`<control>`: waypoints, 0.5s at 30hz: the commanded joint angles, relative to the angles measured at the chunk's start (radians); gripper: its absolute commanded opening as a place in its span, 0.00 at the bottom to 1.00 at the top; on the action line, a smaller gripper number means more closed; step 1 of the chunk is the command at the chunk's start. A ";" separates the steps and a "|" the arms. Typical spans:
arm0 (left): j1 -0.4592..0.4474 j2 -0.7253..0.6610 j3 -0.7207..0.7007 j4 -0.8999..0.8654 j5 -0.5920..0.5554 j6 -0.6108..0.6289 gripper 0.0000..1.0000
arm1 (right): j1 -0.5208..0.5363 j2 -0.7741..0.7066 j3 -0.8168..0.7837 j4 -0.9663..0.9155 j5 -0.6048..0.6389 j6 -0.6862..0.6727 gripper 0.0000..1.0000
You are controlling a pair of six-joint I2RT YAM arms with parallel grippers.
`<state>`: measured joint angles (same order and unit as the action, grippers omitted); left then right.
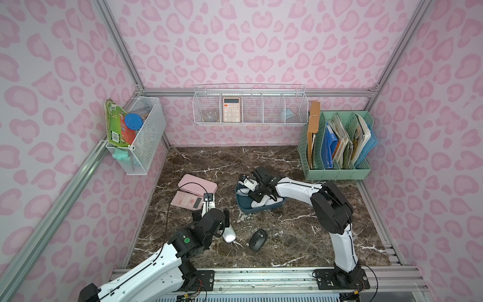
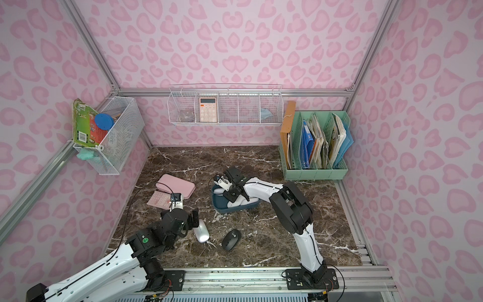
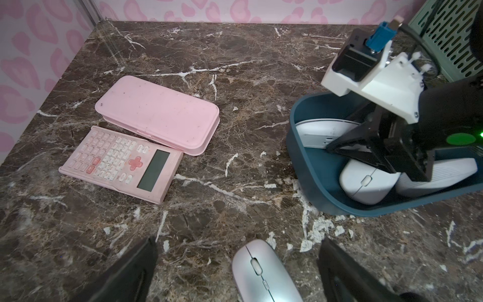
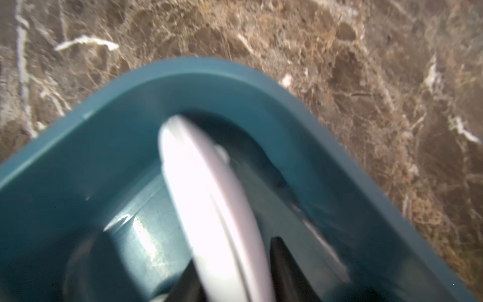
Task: Take out the mouse from the storage box
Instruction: Pick up the mouse from the storage box.
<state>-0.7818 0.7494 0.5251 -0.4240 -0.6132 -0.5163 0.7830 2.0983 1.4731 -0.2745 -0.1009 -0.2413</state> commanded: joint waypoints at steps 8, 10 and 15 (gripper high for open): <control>0.001 0.016 0.013 0.016 -0.002 0.012 0.99 | 0.029 -0.028 -0.021 0.074 -0.011 -0.005 0.12; 0.001 0.016 0.013 0.017 -0.005 0.012 0.99 | 0.030 -0.049 -0.044 0.098 -0.001 0.005 0.10; 0.000 0.016 0.012 0.014 -0.017 0.009 0.99 | 0.037 -0.132 -0.119 0.147 0.090 0.063 0.08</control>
<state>-0.7818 0.7662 0.5312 -0.4225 -0.6144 -0.5133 0.8143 2.0018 1.3808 -0.1902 -0.0750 -0.2268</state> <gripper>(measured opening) 0.992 0.239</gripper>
